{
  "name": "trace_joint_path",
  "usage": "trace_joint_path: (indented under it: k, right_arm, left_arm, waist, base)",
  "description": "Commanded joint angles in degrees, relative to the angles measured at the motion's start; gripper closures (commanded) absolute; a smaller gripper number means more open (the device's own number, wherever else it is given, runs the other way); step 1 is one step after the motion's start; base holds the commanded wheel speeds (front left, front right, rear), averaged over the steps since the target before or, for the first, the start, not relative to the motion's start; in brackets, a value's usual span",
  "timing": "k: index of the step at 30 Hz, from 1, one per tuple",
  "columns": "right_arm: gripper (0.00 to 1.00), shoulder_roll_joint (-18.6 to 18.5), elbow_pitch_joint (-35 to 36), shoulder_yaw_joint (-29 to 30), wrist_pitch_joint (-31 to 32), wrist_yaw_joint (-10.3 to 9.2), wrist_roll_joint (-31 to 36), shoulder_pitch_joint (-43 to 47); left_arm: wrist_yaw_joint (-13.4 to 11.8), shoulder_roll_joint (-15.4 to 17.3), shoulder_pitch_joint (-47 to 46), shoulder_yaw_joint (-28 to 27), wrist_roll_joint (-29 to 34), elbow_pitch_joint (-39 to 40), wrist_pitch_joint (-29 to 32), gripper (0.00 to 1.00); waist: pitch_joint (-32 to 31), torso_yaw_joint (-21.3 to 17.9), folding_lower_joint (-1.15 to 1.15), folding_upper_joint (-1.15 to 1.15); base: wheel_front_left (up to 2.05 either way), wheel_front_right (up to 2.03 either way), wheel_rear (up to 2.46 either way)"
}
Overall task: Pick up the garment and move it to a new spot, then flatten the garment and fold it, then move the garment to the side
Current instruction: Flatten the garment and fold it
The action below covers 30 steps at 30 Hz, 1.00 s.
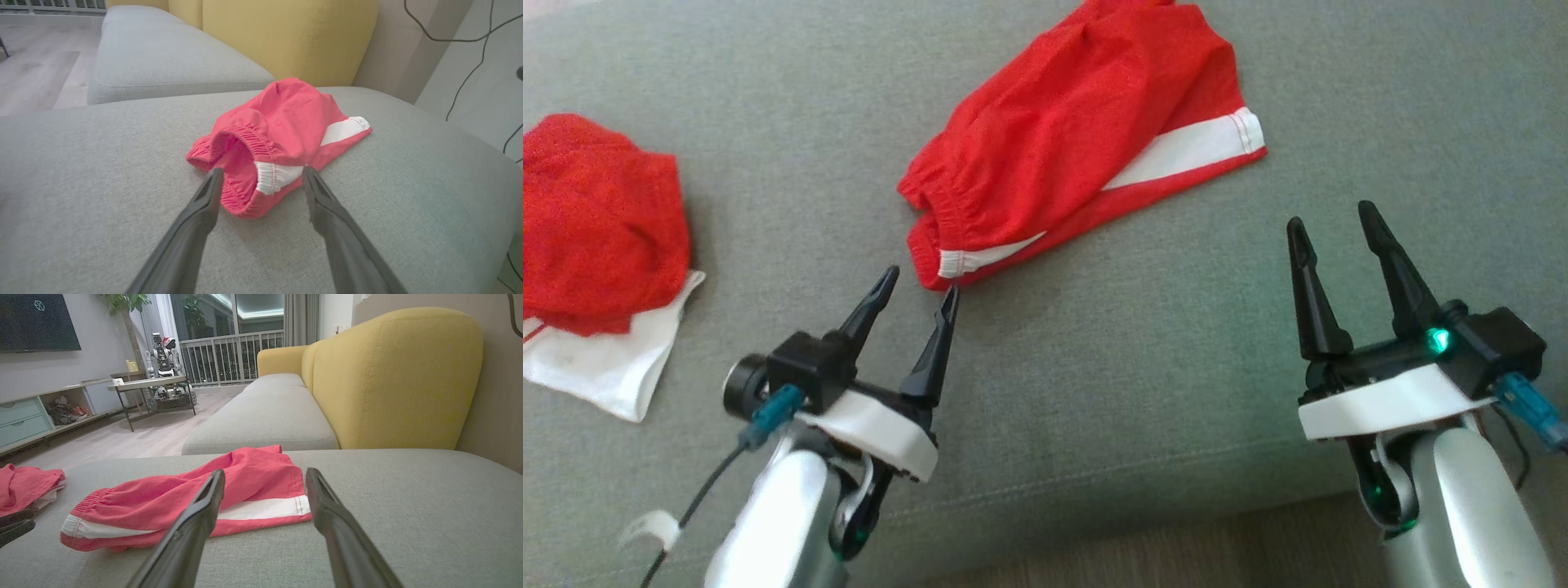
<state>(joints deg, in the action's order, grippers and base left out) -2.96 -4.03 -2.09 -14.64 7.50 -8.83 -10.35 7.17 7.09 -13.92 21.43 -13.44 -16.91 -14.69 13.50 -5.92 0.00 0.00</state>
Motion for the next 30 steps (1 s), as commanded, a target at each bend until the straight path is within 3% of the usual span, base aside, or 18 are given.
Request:
trace_joint_path:
  k: [1, 21, 22, 24, 30]
  right_arm:
    - [0.0, 0.1, 2.1, -1.2, -0.4, -0.01, -0.5, -1.7]
    - [0.0, 0.1, 2.3, -1.7, -0.4, -0.01, -1.3, -2.3]
    - [0.0, 0.1, 2.3, -1.8, -0.4, -0.01, -1.3, -2.3]
    - [0.0, 0.1, 2.3, -1.7, -0.4, -0.01, -1.3, -2.4]
    - [0.0, 0.1, 1.8, -1.5, -0.4, -0.01, -1.1, -2.6]
  left_arm:
    - [0.3, 1.2, -2.3, -1.6, -0.2, 1.2, -0.3, 0.0]
    - [0.3, 2.9, -9.6, 3.0, -4.8, -8.8, -0.3, 0.0]
    - [0.3, 2.9, -9.8, 3.5, -5.4, -9.2, -0.3, 0.11]
    - [0.3, 3.3, -10.5, 4.8, -6.4, -9.8, -0.3, 0.97]
    - [0.3, 4.3, -11.4, 5.2, -8.9, -7.8, -0.3, 1.0]
  waist:
    - [0.6, -0.6, 0.0, 0.0]
    - [1.7, -3.2, 0.0, 0.0]
    - [1.8, -3.2, 0.0, 0.0]
    - [2.0, -3.2, 0.0, 0.0]
    - [2.6, -2.4, 0.0, 0.0]
  base:
    - [0.0, 0.0, 0.0]
    - [0.0, 0.0, 0.0]
    - [0.0, 0.0, 0.0]
    - [0.0, 0.0, 0.0]
    - [0.0, 0.0, 0.0]
